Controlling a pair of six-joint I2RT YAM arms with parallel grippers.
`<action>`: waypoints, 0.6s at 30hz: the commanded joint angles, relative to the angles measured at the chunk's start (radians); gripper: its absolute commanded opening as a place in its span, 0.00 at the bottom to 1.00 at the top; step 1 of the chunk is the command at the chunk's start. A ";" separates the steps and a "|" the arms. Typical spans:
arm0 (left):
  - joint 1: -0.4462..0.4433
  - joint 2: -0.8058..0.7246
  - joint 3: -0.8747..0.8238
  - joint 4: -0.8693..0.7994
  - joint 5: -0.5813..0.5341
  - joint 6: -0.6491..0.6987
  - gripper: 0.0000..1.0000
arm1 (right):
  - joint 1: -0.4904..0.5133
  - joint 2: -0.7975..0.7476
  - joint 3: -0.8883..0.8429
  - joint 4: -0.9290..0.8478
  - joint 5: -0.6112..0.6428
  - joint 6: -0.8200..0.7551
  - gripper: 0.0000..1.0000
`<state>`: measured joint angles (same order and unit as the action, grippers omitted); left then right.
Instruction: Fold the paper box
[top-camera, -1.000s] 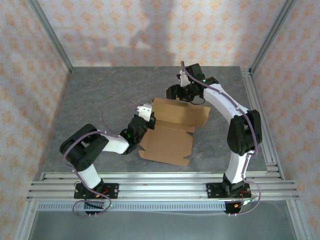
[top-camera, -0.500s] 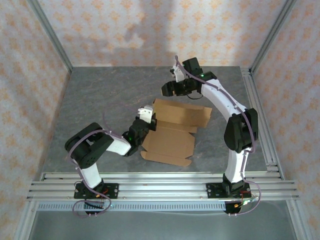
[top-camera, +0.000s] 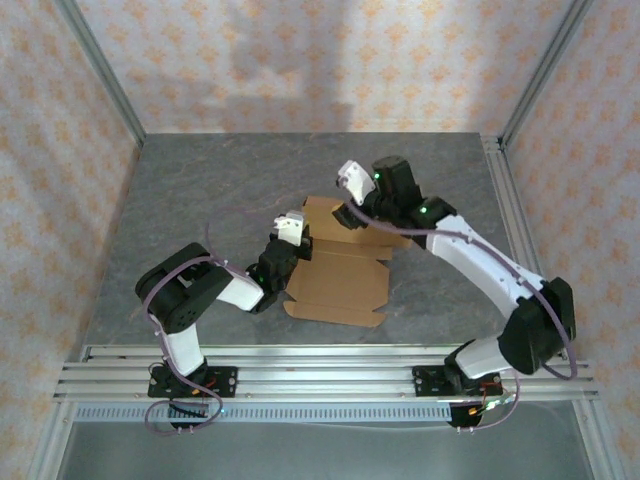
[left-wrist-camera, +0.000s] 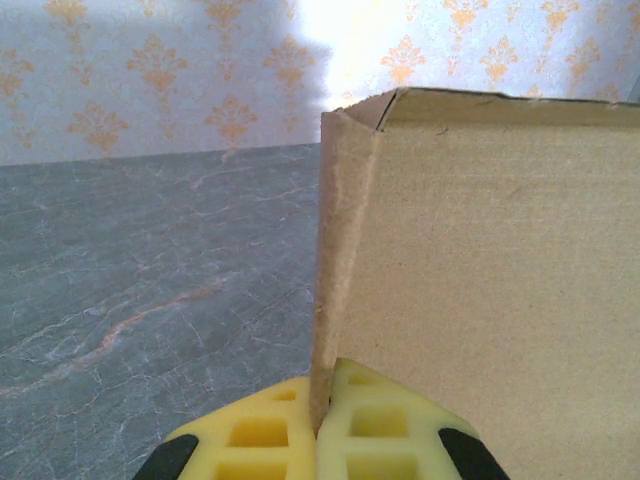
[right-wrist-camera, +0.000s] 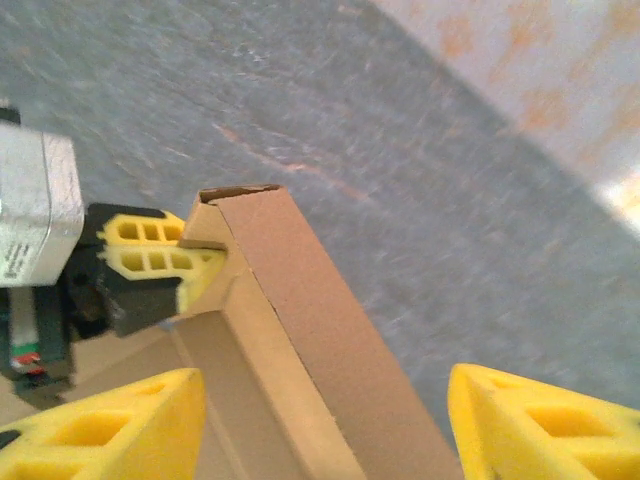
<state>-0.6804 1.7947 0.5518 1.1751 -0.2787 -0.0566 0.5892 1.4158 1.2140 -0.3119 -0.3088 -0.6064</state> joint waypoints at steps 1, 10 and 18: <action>-0.002 0.006 0.014 0.038 -0.036 -0.023 0.00 | 0.065 0.003 -0.068 0.134 0.307 -0.261 0.65; -0.002 0.004 0.020 0.026 -0.030 -0.026 0.00 | 0.116 0.075 -0.162 0.360 0.496 -0.474 0.65; -0.002 0.000 0.034 0.002 -0.023 -0.029 0.00 | 0.133 0.157 -0.159 0.439 0.567 -0.573 0.53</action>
<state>-0.6804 1.7947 0.5564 1.1702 -0.2779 -0.0643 0.7071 1.5486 1.0550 0.0551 0.1879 -1.1053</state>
